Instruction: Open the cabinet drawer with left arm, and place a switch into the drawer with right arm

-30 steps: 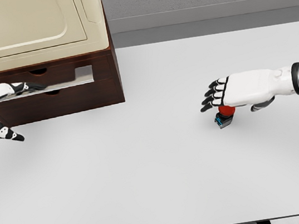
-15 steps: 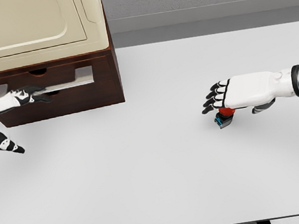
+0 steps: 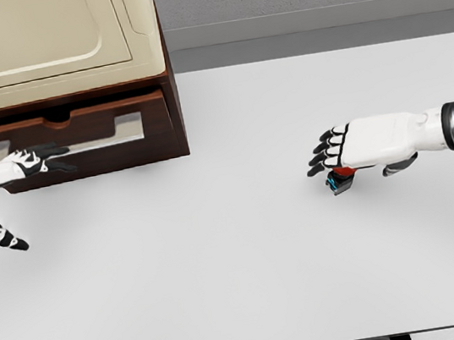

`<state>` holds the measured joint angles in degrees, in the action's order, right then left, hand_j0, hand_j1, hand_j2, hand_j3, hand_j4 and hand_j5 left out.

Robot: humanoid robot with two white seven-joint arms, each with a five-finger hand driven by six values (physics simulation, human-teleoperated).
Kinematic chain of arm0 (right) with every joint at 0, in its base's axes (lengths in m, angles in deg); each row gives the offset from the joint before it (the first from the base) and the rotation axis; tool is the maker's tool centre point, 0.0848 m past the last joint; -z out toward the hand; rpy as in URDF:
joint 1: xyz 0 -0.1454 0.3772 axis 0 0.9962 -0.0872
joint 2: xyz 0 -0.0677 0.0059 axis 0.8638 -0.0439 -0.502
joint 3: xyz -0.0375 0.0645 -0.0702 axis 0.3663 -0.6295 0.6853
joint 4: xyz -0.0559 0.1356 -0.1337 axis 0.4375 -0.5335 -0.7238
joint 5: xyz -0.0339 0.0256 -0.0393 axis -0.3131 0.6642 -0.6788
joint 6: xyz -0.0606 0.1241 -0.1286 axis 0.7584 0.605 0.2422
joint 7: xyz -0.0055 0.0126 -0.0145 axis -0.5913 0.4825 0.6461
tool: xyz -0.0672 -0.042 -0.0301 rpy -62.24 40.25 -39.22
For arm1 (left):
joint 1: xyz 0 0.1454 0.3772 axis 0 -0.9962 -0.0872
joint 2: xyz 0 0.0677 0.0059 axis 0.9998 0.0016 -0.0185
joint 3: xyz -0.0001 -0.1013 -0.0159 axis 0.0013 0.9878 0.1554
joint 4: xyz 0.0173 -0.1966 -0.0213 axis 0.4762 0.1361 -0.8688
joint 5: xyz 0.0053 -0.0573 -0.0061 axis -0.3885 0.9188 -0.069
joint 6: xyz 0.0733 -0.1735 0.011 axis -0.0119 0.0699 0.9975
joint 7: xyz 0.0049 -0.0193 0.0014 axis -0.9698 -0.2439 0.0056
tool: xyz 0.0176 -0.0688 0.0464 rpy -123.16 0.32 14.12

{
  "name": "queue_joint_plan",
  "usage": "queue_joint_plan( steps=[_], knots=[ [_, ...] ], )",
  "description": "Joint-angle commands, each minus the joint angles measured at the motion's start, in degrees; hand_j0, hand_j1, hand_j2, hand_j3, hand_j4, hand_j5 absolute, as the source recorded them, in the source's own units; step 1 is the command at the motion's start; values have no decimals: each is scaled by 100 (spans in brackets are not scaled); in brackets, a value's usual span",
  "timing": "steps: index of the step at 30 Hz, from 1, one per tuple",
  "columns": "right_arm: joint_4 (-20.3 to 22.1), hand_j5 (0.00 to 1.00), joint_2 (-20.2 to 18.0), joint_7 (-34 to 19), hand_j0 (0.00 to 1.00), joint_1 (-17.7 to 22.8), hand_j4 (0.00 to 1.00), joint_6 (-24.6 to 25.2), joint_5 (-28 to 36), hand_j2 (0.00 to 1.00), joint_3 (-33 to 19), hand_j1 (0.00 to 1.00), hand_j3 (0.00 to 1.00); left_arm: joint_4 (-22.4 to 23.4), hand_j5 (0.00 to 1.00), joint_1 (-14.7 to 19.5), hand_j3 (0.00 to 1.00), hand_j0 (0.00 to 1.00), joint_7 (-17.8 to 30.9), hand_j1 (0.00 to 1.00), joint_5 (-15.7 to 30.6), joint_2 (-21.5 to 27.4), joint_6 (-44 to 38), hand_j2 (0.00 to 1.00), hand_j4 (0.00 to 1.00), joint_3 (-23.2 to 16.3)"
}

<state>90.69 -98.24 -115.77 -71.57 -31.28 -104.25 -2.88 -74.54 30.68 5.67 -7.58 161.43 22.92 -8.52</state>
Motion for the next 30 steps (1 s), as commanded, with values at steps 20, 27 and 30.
queue_joint_plan(
  steps=[20, 27, 30],
  knots=[
    [-347, 100, 231, 2, 100, 0, 100, 13, -149, 100, 28, 100, 100, -14, 100, -131, 100, 100, 22, 100, 296, 540, 1035, 100, 100, -311],
    [-383, 100, 248, 2, 100, 0, 100, 13, -158, 100, 98, 100, 100, -14, 100, -184, 100, 100, 22, 100, 313, 715, 1361, 100, 100, -381],
    [-383, 100, 266, 2, 100, 0, 100, 13, -220, 100, 98, 100, 100, -14, 100, -184, 100, 100, 22, 100, 357, 768, 1440, 100, 100, -426]
  ],
)
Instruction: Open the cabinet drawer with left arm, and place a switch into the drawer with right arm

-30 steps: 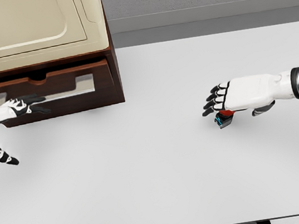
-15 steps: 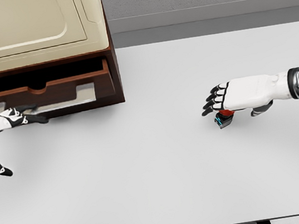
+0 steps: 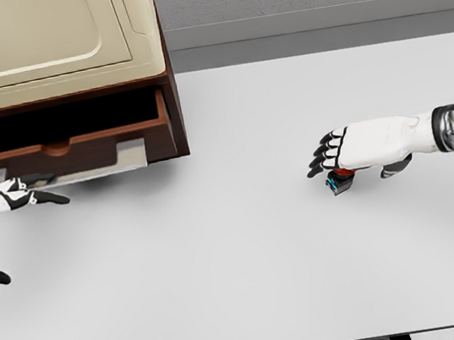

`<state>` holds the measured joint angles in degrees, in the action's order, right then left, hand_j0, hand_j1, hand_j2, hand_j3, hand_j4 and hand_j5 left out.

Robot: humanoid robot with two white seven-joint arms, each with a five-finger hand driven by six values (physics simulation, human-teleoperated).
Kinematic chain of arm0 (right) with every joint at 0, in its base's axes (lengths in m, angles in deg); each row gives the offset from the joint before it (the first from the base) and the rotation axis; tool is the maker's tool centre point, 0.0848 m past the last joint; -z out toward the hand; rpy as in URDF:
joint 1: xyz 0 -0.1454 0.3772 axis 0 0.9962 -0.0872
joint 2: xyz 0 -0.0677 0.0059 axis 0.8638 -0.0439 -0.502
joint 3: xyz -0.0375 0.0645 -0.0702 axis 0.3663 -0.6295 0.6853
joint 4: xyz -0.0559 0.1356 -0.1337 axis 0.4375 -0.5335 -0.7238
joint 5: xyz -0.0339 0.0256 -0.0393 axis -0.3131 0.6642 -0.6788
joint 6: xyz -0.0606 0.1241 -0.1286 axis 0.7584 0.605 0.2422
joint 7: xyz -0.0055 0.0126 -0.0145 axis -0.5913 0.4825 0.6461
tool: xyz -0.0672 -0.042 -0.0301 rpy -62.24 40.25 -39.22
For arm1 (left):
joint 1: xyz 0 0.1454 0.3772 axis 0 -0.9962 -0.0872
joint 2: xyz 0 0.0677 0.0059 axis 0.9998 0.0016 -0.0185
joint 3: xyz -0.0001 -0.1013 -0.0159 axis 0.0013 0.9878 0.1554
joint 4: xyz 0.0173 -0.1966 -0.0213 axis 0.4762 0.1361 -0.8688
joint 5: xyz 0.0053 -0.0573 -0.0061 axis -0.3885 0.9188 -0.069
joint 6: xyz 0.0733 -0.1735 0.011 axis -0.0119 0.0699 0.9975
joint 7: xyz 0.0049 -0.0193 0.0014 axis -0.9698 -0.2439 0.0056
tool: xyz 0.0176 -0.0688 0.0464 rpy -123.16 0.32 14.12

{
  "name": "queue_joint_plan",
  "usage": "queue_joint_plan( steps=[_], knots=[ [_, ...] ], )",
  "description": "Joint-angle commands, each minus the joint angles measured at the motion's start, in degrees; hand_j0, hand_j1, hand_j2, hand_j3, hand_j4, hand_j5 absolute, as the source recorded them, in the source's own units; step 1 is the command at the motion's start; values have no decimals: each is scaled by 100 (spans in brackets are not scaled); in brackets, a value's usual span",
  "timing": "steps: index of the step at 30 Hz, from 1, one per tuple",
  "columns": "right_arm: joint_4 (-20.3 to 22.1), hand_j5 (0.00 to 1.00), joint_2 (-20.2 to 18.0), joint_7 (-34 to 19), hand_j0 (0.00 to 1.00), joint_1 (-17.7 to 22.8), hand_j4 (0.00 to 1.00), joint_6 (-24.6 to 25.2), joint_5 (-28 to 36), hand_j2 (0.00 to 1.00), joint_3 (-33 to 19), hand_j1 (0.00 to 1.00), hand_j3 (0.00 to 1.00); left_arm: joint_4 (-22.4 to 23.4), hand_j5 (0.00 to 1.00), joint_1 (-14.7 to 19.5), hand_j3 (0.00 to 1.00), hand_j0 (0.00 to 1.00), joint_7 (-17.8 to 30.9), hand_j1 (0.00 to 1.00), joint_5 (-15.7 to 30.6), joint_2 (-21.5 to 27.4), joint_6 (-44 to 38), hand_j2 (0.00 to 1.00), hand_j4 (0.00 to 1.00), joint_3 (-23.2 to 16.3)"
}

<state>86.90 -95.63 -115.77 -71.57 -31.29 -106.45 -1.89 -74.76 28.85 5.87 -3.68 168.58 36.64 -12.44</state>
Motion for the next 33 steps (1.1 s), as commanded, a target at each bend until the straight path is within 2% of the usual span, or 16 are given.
queue_joint_plan(
  steps=[1, 17, 20, 23, 29, 33],
  knots=[
    [-3, 100, 5, 2, 100, 0, 100, 13, 0, 100, 0, 100, 100, 7, 100, -1, 100, 100, 2, 100, -33, 80, 104, 100, 100, -34],
    [14, 94, 49, 2, 94, 0, 94, 13, -9, 94, 0, 94, 94, 7, 100, -45, 100, 100, 2, 100, 38, 370, 605, 100, 100, -209],
    [14, 87, 49, 2, 87, 0, 87, 13, -9, 87, 0, 87, 87, 7, 100, -45, 100, 100, 2, 100, 46, 405, 622, 100, 100, -209],
    [14, 86, 49, 2, 86, 0, 86, 13, -9, 86, 0, 86, 86, 7, 100, -45, 100, 100, 2, 100, 117, 405, 605, 100, 100, -201],
    [14, 86, 49, 2, 86, 0, 86, 13, -9, 86, 0, 86, 86, 25, 100, -36, 100, 100, 2, 100, 284, 396, 561, 100, 100, -139],
    [14, 65, 57, 2, 65, 0, 65, 13, 0, 65, 0, 65, 65, 51, 100, -36, 100, 100, 2, 100, 372, 405, 543, 100, 100, -69]
  ],
)
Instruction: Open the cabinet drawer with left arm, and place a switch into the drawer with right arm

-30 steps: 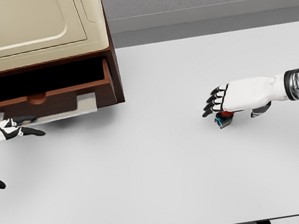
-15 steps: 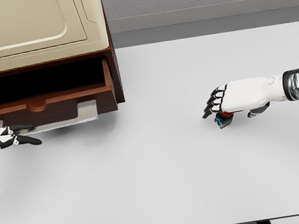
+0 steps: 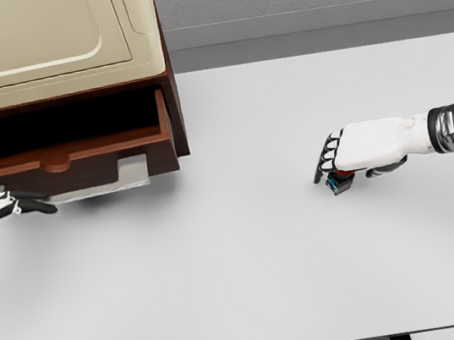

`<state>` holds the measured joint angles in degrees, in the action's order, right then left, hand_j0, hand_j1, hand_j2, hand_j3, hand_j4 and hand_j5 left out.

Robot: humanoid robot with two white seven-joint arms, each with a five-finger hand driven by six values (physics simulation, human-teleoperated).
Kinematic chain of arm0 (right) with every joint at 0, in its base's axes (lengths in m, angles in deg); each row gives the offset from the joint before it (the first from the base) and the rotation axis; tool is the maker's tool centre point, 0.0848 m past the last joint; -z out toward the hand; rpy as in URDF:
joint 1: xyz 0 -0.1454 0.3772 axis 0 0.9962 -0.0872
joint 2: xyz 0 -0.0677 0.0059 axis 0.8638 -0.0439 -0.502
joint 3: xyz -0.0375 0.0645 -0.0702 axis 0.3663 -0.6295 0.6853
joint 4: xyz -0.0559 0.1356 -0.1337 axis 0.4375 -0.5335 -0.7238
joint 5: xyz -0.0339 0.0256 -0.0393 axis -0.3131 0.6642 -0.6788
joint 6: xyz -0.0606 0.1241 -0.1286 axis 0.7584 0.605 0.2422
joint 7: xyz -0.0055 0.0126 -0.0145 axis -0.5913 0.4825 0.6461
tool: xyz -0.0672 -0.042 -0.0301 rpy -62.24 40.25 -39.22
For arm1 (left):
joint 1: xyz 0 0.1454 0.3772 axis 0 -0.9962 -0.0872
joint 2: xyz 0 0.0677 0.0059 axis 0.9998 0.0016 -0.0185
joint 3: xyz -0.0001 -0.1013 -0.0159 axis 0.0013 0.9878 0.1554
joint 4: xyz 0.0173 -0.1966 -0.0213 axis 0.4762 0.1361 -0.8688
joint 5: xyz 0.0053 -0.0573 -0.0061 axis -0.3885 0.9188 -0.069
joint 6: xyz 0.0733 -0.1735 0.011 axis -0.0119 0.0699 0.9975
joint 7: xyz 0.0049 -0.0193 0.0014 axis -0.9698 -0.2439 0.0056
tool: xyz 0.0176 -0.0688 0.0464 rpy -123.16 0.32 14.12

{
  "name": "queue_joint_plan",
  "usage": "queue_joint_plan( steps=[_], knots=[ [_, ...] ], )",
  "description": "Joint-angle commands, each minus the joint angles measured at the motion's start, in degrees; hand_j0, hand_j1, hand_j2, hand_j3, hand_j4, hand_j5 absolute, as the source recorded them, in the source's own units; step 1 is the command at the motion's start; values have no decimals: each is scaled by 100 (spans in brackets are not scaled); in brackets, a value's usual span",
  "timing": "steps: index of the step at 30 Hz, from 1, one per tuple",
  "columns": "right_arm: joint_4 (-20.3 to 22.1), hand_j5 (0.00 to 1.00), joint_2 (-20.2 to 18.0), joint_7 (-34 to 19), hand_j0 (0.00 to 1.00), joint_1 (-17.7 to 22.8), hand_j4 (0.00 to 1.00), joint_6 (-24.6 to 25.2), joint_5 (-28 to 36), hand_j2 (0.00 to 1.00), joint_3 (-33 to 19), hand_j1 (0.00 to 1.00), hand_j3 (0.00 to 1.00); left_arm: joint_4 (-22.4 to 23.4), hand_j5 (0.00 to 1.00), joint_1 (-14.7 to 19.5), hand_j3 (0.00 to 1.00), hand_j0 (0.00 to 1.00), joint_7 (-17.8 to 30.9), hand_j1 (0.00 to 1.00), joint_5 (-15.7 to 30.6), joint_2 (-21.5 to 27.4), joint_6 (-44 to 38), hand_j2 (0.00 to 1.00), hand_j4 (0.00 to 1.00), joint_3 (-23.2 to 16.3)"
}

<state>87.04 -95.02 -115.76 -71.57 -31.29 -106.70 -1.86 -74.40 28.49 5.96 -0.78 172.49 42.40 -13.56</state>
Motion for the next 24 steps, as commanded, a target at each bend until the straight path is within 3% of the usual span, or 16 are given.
queue_joint_plan(
  steps=[1, 8, 24],
  knots=[
    [1, 65, -4, 2, 65, 0, 65, 13, 26, 65, -3, 65, 65, 16, 100, 0, 100, 100, -7, 100, 90, 14, -33, 100, 100, 69],
    [1, 62, 31, 2, 62, 0, 62, 13, 35, 62, -3, 62, 62, 25, 100, 0, 100, 100, -7, 100, 240, 32, -103, 100, 100, 122],
    [-8, 36, 75, 2, 36, -9, 36, 13, 105, 36, -47, 36, 36, -28, 100, 17, 100, 100, -7, 100, 424, 322, 136, 100, 100, 96]
  ],
)
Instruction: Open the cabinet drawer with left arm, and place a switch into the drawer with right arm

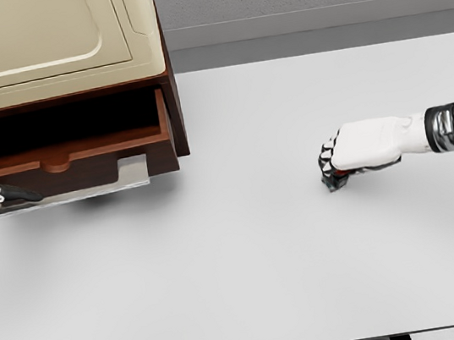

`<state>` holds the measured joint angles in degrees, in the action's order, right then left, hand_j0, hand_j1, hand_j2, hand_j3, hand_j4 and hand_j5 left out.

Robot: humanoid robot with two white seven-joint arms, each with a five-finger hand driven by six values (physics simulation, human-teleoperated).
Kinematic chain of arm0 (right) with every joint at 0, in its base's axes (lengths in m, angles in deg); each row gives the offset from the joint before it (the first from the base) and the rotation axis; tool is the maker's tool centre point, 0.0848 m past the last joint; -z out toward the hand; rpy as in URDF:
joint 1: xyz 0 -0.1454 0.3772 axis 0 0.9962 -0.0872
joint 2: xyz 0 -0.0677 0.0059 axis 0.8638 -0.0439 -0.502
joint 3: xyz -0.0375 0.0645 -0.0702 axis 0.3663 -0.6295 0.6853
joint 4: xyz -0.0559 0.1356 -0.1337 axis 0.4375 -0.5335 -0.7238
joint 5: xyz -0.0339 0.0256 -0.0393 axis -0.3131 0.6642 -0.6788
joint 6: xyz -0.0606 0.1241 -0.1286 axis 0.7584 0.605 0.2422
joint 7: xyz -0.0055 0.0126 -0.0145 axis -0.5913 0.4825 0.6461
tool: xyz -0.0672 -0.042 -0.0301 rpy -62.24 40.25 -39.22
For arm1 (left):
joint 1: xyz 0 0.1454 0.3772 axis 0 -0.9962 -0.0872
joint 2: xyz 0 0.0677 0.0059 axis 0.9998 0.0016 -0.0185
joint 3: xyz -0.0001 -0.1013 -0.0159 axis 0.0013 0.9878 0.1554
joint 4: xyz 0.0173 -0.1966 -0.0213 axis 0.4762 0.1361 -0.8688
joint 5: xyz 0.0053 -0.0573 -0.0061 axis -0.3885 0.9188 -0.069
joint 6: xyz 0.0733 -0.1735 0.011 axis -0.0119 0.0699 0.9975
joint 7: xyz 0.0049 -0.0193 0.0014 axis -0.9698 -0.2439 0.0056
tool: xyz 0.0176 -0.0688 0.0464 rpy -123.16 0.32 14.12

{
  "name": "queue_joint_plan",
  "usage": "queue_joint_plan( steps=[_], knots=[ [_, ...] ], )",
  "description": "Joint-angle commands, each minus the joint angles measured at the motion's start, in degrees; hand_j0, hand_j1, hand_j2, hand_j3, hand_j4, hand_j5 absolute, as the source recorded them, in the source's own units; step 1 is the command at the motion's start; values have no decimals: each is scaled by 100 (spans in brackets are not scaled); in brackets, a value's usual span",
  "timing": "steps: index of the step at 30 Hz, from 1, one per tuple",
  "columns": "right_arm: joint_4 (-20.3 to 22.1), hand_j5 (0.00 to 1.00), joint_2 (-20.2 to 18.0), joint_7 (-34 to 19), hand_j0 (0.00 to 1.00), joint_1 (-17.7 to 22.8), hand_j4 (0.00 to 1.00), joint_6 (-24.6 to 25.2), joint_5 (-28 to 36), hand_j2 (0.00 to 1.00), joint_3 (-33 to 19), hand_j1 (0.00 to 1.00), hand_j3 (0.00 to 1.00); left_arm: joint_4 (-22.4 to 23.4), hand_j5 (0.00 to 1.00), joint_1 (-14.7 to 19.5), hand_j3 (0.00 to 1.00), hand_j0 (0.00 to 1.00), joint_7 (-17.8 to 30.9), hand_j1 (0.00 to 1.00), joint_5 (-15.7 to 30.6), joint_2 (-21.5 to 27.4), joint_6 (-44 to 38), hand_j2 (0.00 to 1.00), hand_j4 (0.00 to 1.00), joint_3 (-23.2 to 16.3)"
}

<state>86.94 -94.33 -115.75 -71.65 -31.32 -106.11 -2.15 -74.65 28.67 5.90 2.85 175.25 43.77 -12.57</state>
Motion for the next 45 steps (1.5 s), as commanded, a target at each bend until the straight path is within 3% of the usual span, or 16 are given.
queue_joint_plan(
  steps=[1, 9, 14, 21, 41, 45],
  knots=[
    [-7, 36, 24, 0, 36, 0, 36, 16, 45, 36, -53, 36, 36, -3, 100, 0, 100, 100, -1, 100, 96, 54, -1, 100, 100, -3],
    [-87, 35, 314, 0, 35, -53, 35, 16, 80, 35, -545, 35, 35, -12, 100, 0, 100, 100, -1, 100, 140, -16, -1, 100, 100, -12],
    [-139, 35, 498, 0, 35, -281, 35, 16, 72, 35, -563, 35, 35, -12, 100, 0, 100, 100, -1, 100, 105, -209, -1, 100, 100, -20],
    [-359, 36, 1149, 0, 36, -1019, 36, 16, 80, 36, -519, 36, 36, -12, 100, 0, 100, 100, -1, 100, 79, -271, -1, 100, 100, -29],
    [-377, 40, 2423, 0, 40, -2030, 40, 16, 80, 40, -282, 40, 40, 15, 100, 35, 100, 100, -1, 100, 114, -104, -1, 100, 100, -64],
    [-377, 40, 2695, 0, 40, -2469, 40, 16, 177, 40, 43, 40, 40, 15, 100, 44, 100, 100, -1, 100, 123, -104, -1, 100, 100, -73]
  ],
)
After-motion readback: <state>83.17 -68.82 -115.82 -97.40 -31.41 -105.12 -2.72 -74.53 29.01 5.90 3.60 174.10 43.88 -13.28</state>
